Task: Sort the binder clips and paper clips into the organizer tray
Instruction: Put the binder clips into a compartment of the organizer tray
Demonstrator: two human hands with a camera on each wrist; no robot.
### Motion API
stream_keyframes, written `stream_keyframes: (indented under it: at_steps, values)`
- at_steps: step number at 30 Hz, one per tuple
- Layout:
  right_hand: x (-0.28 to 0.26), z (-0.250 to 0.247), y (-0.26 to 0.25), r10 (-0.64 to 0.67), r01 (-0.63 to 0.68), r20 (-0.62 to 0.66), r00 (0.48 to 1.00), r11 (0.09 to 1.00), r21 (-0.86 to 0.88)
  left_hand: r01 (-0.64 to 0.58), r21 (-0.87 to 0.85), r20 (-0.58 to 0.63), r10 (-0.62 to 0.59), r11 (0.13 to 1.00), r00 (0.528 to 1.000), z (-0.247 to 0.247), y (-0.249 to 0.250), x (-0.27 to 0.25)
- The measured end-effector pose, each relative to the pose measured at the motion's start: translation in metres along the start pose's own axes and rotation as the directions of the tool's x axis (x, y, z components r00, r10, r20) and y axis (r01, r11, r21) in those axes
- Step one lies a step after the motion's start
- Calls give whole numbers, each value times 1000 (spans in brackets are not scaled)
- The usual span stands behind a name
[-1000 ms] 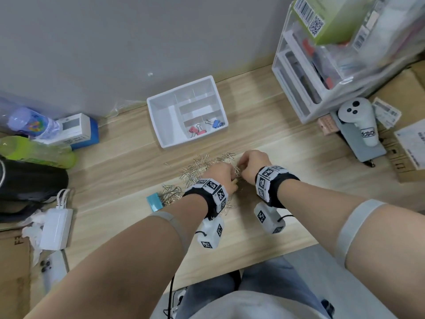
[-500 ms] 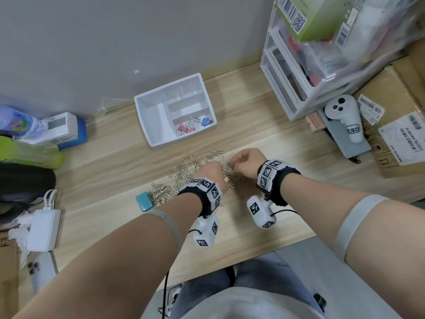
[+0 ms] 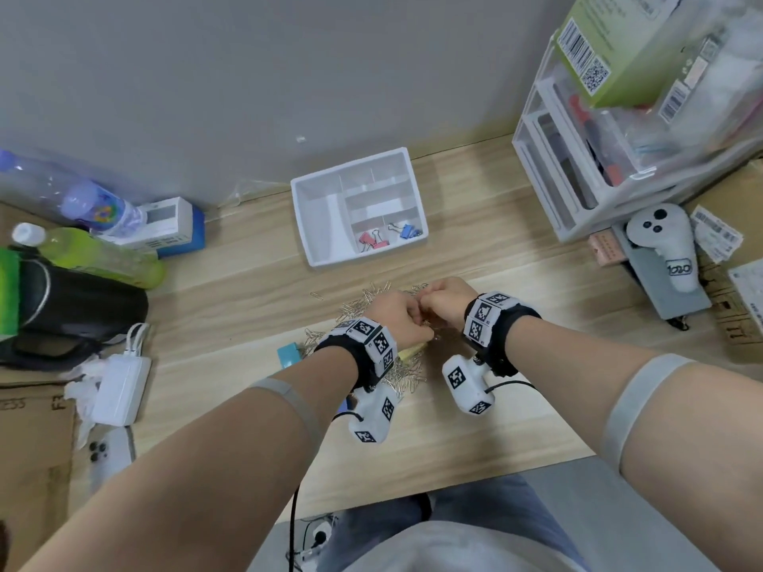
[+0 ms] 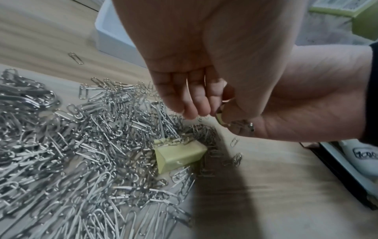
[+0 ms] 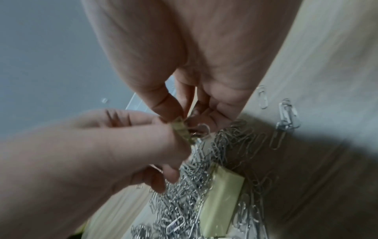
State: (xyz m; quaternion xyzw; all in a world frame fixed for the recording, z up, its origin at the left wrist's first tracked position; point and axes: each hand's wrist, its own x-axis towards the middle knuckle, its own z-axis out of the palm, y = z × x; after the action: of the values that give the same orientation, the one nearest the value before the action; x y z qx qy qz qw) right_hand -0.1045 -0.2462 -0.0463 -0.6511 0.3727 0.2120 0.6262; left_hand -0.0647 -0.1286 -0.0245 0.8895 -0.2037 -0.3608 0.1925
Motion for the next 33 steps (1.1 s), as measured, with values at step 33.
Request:
stream_keyframes:
  at_steps: [33]
  values:
    - [79, 29, -139, 145, -125, 108, 984, 977, -170, 183, -273, -91, -215, 944, 972, -107, -60, 54]
